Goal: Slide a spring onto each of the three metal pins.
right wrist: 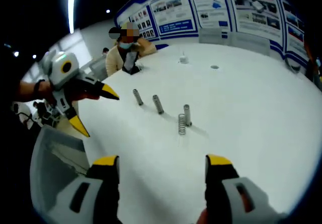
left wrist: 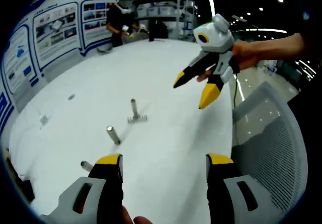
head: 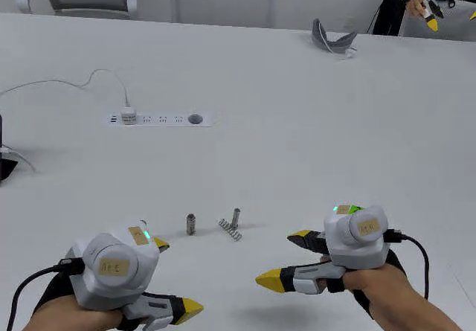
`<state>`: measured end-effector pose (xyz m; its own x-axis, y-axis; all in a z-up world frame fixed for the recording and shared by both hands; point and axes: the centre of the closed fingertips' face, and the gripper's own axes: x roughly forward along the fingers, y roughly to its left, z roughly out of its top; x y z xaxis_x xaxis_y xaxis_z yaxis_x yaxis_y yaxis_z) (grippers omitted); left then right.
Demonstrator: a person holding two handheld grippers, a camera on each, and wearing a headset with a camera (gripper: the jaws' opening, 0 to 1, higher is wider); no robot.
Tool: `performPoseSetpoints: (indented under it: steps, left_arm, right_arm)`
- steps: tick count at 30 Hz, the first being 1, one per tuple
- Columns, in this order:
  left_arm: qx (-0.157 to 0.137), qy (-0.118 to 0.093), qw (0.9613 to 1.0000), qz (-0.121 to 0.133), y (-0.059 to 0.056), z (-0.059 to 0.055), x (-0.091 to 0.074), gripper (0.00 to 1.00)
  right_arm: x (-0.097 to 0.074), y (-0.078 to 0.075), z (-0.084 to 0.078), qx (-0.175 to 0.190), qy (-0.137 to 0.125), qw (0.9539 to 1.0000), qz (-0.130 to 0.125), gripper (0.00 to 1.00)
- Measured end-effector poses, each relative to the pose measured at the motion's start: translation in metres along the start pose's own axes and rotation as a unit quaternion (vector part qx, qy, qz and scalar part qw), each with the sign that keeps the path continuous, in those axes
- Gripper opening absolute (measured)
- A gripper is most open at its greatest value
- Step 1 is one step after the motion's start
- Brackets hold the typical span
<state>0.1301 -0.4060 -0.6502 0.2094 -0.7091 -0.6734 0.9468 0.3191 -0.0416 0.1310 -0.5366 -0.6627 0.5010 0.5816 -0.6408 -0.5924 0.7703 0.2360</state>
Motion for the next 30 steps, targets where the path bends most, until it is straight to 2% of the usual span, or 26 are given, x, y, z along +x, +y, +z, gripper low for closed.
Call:
performPoseSetpoints:
  steps: [13,21,30]
  left_arm:
    - [0.035,0.020,0.9989,-0.023,-0.005,0.005,0.026,0.68]
    - [0.055,0.032,0.9976,-0.027,-0.004,0.006,0.041,0.68]
    - [0.054,0.037,0.9974,-0.030,0.000,0.006,0.057,0.68]
  right_arm:
    - [-0.008,0.003,-0.007,0.001,0.003,1.0000,-0.001,0.71]
    - [-0.010,0.003,-0.009,0.007,0.003,1.0000,-0.002,0.71]
    - [-0.015,0.000,-0.011,0.016,0.000,0.9999,-0.006,0.71]
